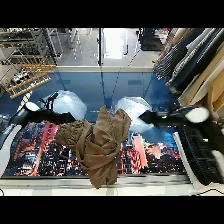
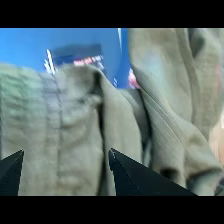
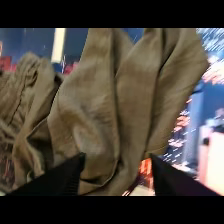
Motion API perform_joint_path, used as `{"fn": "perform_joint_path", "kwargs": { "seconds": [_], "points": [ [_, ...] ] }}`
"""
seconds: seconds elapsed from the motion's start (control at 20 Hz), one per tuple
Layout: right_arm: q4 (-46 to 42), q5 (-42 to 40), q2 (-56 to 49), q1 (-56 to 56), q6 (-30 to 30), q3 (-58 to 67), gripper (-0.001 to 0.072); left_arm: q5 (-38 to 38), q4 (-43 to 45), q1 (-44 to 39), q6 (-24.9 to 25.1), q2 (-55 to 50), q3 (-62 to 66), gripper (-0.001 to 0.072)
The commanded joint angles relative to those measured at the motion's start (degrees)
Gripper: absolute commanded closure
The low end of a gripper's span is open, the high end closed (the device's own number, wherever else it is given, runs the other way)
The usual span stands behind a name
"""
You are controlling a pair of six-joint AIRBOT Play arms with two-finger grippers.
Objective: Fold the clothes and pants, and hang the long-sleeved shirts on hangers.
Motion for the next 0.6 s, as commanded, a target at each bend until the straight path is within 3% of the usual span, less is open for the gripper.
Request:
{"fn": "perform_joint_path", "kwargs": {
  "seconds": [0.0, 0.1, 0.3, 0.45, 0.55],
  "points": [
    [9.4, -3.6, -11.5, 8.9, -4.4, -1.9, 0.0182, -1.3, 0.1, -0.3, -0.7, -6.3, 6.4, 0.0114],
    [13.5, -4.8, -20.7, 13.7, -9.1, 3.7, 0.0195, -2.3, 3.5, -0.3, -1.3, -7.5, 8.4, 0.0114],
    [10.8, -13.8, -35.2, 18.2, -6.9, 18.7, 0.0201, -3.5, 8.0, -0.3, -1.0, -7.9, 8.5, 0.0114],
    [3.6, -14.8, -41.8, 17.5, -1.4, 29.0, 0.0202, -3.2, 8.0, -0.3, -0.5, -8.5, 8.5, 0.0114],
    [0.5, -14.9, -44.2, 17.5, -1.0, 33.2, 0.0201, -2.5, 8.1, -0.6, -0.3, -9.3, 8.5, 0.0114]
  ]
}}
